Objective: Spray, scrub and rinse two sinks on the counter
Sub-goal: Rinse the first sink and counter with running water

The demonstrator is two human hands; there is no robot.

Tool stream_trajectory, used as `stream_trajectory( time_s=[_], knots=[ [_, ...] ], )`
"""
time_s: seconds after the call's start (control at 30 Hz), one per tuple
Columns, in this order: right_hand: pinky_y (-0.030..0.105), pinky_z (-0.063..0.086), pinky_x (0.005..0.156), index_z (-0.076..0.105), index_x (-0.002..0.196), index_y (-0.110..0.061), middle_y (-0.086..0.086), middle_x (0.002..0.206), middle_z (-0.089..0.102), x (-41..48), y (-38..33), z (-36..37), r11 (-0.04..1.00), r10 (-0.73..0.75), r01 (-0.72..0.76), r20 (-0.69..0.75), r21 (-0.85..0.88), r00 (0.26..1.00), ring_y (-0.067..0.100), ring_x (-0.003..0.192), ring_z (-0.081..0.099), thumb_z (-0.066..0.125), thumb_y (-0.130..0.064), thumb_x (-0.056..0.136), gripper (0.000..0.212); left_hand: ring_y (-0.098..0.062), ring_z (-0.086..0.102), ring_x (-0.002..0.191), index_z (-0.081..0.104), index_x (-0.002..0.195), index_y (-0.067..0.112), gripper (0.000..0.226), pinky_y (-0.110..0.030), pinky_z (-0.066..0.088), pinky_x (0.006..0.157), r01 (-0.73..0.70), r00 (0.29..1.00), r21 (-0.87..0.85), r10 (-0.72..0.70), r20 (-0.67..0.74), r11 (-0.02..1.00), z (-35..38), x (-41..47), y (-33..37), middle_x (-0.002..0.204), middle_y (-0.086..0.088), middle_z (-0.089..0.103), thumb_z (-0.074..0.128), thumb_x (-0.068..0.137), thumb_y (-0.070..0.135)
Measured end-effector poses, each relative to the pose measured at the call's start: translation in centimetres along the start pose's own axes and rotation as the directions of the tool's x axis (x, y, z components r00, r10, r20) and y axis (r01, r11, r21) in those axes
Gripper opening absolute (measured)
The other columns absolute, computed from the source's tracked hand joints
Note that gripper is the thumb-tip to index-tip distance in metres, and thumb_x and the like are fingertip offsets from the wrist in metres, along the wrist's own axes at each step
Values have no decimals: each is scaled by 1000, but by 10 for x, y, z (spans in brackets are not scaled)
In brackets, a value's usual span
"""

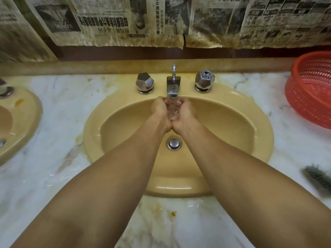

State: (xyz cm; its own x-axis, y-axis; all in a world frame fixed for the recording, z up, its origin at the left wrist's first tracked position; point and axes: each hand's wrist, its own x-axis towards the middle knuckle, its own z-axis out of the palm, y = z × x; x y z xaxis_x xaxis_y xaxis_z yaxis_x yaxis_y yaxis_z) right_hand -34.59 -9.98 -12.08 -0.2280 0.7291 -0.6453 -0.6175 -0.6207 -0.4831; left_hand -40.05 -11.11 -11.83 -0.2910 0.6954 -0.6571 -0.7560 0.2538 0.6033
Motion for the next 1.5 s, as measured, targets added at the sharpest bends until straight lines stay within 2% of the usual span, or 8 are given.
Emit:
stream_trajectory(
  time_s=[0.5,0.57,0.7,0.93,1.1,1.27,1.4,1.5],
  knots=[
    [50,63,83,63,113,7,26,108,72,-2,-37,-17,869,89,-90,-25,-486,996,35,97,72,39,-11,106,31,-20,66,71,65,126,-7,35,-32,60,67,34,999,191,-31,-19,981,-42,24,-23,102,-20,69,40,102,-1],
    [49,61,88,61,119,8,27,116,68,-5,-45,-14,859,166,-134,21,-494,986,38,105,69,41,-17,108,34,-22,65,72,67,118,-10,28,-34,61,69,-3,998,225,15,-55,974,-42,26,-30,102,-23,68,47,98,-12],
    [48,61,83,57,125,13,34,124,63,-12,-56,-5,788,323,-233,61,-570,944,46,107,67,42,-23,108,42,-11,51,37,64,82,3,24,-19,39,37,-96,976,401,166,-143,911,-48,29,-39,67,-14,60,48,98,-7],
    [53,49,106,49,136,14,37,127,61,-1,-59,-5,656,496,-335,52,-676,867,49,118,62,37,-44,107,66,-12,36,35,67,81,13,32,-16,25,37,-24,973,668,170,-155,744,-71,40,-17,50,1,52,50,102,30],
    [53,52,99,50,136,7,36,123,64,7,-57,-10,700,473,-322,75,-638,878,49,113,65,31,-49,108,66,-23,65,89,65,105,19,51,-37,47,81,153,980,605,-197,6,782,-102,48,13,98,-6,73,27,107,53],
    [49,50,107,59,126,8,33,127,62,10,-49,-7,764,372,-259,76,-590,925,44,114,65,34,-35,109,53,-26,65,116,64,121,13,54,-40,46,101,173,968,655,-251,27,736,-121,51,29,121,-11,72,24,107,45],
    [46,54,100,61,125,8,32,124,65,7,-40,-8,682,440,-273,83,-678,894,43,117,64,33,-21,108,44,-22,67,91,61,114,8,34,-29,54,77,34,992,782,-116,49,622,-125,47,26,103,-12,69,35,111,29],
    [45,59,89,62,118,10,31,123,65,11,-43,-12,717,382,-280,23,-638,924,42,112,66,32,-16,108,42,-24,64,89,62,98,16,22,-28,52,76,-267,962,920,27,271,288,-146,42,29,91,-5,67,45,105,3]
  ],
)
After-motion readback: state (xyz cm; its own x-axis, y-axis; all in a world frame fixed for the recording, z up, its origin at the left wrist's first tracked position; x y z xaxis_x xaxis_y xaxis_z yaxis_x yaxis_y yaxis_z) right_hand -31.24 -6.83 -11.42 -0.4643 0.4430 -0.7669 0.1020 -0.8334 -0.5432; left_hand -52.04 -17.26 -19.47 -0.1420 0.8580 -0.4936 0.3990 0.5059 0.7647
